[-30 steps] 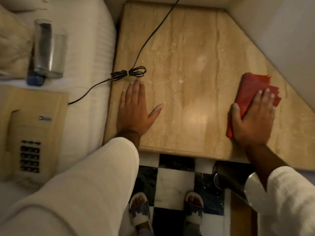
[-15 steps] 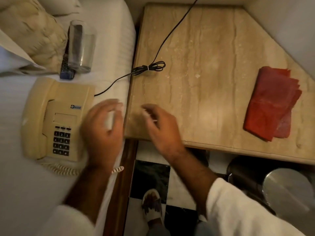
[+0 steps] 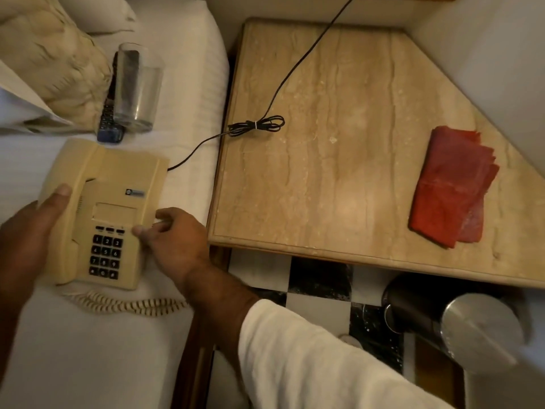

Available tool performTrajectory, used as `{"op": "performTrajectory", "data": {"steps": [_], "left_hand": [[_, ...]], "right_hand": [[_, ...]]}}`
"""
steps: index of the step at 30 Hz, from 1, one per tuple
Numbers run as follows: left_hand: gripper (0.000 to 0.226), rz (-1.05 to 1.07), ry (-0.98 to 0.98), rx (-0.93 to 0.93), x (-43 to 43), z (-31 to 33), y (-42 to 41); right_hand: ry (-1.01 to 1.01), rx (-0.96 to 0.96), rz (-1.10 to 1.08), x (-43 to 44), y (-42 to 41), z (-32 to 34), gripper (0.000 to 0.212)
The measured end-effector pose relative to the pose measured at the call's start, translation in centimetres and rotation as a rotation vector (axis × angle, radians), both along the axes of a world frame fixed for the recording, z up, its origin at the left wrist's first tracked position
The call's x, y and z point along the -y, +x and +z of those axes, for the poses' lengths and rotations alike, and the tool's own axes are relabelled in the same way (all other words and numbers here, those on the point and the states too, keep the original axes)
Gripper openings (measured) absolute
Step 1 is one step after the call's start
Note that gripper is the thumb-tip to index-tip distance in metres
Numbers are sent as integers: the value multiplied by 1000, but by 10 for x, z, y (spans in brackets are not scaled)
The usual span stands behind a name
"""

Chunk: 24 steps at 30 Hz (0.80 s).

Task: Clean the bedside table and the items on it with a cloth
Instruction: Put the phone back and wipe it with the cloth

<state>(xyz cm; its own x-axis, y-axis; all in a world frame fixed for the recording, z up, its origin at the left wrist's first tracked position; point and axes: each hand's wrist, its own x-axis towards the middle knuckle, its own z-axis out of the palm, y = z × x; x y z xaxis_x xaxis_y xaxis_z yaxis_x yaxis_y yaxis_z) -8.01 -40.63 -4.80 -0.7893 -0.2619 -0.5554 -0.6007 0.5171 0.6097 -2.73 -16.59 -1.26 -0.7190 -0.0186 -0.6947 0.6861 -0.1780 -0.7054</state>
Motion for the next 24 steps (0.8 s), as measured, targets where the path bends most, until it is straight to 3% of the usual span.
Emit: {"op": "performTrajectory", "data": {"steps": [5, 10, 17, 21, 24], "left_hand": [[75, -124, -84, -73, -83, 70, 22], [55, -463, -127, -140, -211, 129, 36], [68, -801, 123, -199, -390, 111, 22], [56, -727, 280, -165, -452, 99, -8], [56, -609, 375, -121, -467, 83, -29]], "right_hand": [[-331, 51, -207, -55, 51, -2, 40], [-566, -12, -405, -156, 105, -4, 36], [-358, -104, -767, -298, 133, -2, 42], [-190, -193, -887, -346, 107, 10, 38], [-110, -261, -862, -364, 70, 20, 34]]}}
